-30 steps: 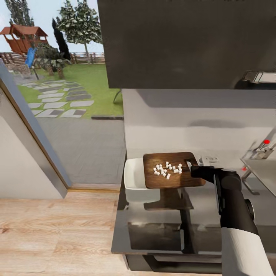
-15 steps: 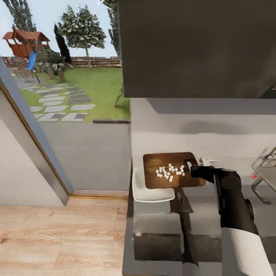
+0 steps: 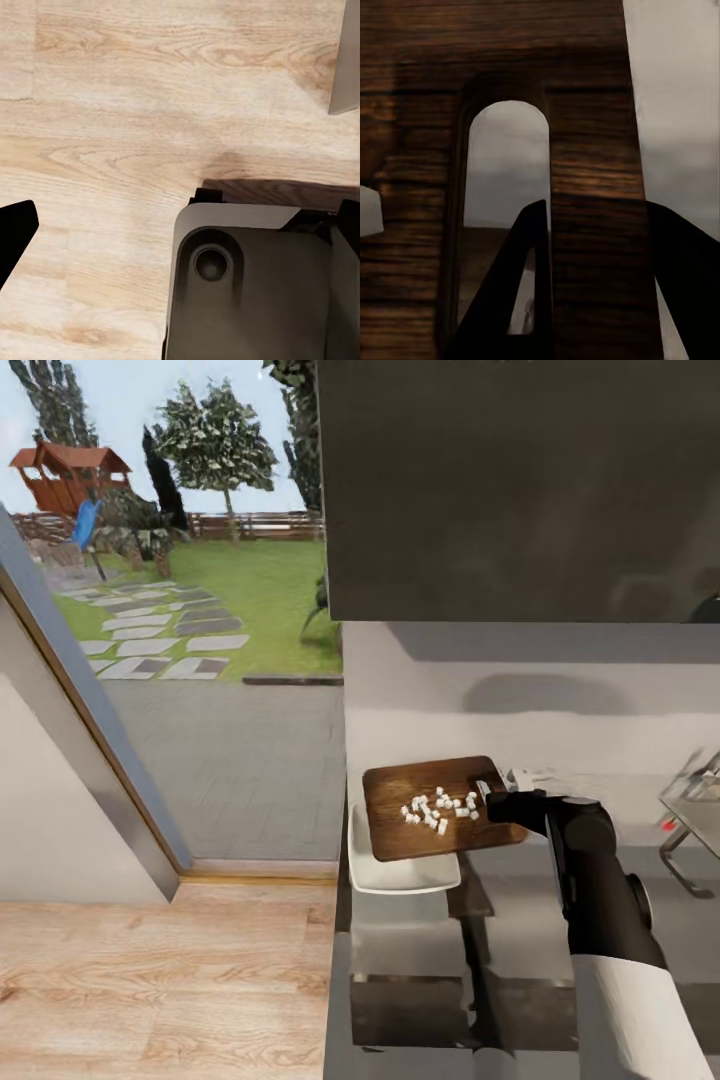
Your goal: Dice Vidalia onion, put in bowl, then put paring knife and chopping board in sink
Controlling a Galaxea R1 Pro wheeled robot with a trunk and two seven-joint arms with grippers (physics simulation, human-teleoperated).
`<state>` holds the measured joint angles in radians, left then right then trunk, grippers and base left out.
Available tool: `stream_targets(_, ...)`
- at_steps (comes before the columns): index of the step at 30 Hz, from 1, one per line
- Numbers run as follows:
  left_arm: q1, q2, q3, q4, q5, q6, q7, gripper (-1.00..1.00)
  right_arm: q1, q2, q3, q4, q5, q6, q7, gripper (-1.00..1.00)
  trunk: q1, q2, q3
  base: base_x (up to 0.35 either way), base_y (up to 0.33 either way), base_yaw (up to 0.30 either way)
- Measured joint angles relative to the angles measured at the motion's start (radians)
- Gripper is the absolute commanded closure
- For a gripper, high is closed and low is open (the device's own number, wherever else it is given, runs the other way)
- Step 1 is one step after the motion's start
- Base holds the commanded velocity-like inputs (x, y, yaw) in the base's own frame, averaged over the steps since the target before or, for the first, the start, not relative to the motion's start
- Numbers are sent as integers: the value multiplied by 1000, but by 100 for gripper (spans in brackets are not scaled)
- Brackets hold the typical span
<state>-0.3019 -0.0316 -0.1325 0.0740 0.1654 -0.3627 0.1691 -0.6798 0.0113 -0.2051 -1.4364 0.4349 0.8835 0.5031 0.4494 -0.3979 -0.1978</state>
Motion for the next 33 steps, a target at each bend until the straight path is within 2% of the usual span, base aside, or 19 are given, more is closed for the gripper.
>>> stream_targets(5,0,0,0,0,0,0,0,-100,0,0,21,0,12,-3,-1,100,0,0,0,0,0,0)
stream_targets(16,0,0,0,0,0,0,0,-100,0,-6,15,-13,15,-5,1,100,0,0,0,0,0,0)
stream_targets(23,0,0,0,0,0,1,0,-100,0,-25,14,-18,16,-8,1,100,0,0,0,0,0,0)
stream_targets(33,0,0,0,0,1,1,0,-100,0,-32,14,-19,15,-8,1,100,0,0,0,0,0,0)
